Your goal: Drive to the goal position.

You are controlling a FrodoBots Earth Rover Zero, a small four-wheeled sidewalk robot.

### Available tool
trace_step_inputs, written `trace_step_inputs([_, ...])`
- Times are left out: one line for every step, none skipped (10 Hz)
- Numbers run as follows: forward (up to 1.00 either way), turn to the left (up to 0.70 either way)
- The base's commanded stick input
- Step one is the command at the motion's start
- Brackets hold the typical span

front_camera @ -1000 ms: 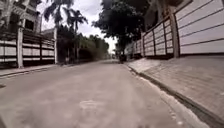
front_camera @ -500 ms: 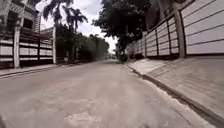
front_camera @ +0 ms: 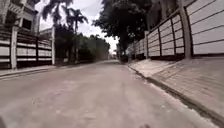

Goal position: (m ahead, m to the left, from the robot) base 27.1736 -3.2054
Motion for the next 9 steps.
trace_step_inputs([0.7,0.04])
trace_step_inputs([0.7,0.03])
trace_step_inputs([0.7,0.03])
trace_step_inputs([0.7,0.03])
trace_step_inputs([0.7,0.03])
trace_step_inputs([0.7,0.03])
trace_step_inputs([0.7,0.03])
trace_step_inputs([0.7,0.03])
trace_step_inputs([0.7,0.03])
